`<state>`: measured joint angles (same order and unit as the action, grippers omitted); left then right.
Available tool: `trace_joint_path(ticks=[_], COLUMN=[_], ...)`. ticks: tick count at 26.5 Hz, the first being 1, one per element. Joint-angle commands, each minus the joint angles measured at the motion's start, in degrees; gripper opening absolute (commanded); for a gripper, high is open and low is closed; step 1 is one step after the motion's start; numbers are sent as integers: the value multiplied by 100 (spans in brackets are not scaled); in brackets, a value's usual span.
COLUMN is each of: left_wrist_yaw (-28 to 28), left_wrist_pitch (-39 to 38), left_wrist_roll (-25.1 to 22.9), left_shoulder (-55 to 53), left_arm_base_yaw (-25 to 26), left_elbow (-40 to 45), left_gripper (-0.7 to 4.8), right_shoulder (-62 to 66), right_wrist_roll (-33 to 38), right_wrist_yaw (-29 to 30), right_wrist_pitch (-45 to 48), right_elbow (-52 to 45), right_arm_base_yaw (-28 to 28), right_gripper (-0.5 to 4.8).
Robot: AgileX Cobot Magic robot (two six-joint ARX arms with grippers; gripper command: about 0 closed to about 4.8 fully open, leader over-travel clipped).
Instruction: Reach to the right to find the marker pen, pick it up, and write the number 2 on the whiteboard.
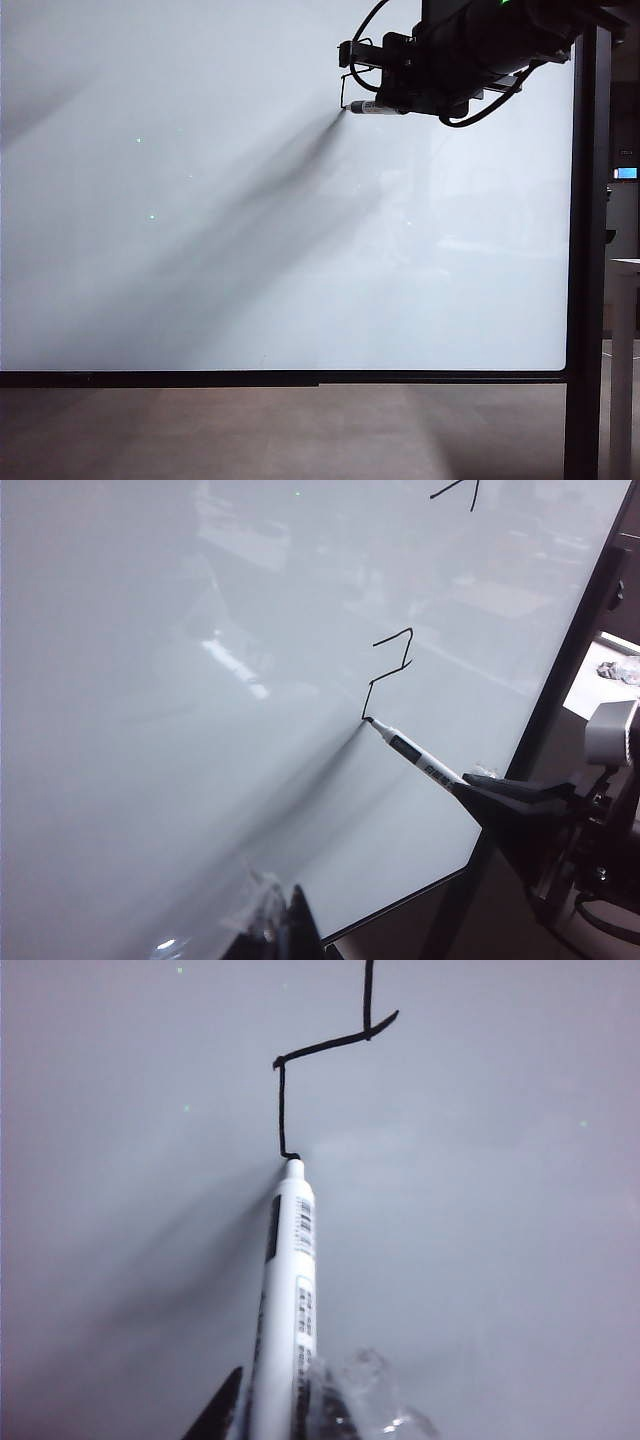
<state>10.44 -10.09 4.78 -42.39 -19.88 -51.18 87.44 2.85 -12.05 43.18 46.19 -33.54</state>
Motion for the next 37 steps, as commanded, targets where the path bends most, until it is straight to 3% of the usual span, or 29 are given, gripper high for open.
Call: trace_joint_path(ticks=[1,23,37], left_wrist_yaw=[31,31,28], left_wrist_pitch=[66,26,26], left_wrist_roll=[13,11,-4], left_shoulder=[7,7,7], left_arm_base_yaw=[-4,-4,-4], left_elbow=[-22,-22,-22], left_gripper=[-5,-5,-5], right_shoulder=[-26,-26,-267], right_wrist_roll=[-4,13,9], right_wrist_yaw=[-420,-1110,-1075], right_wrist_pitch=[52,33,-61], right_elbow=[37,37,35], right_arm_base_yaw=[22,20,-31], right_gripper=[39,40,40])
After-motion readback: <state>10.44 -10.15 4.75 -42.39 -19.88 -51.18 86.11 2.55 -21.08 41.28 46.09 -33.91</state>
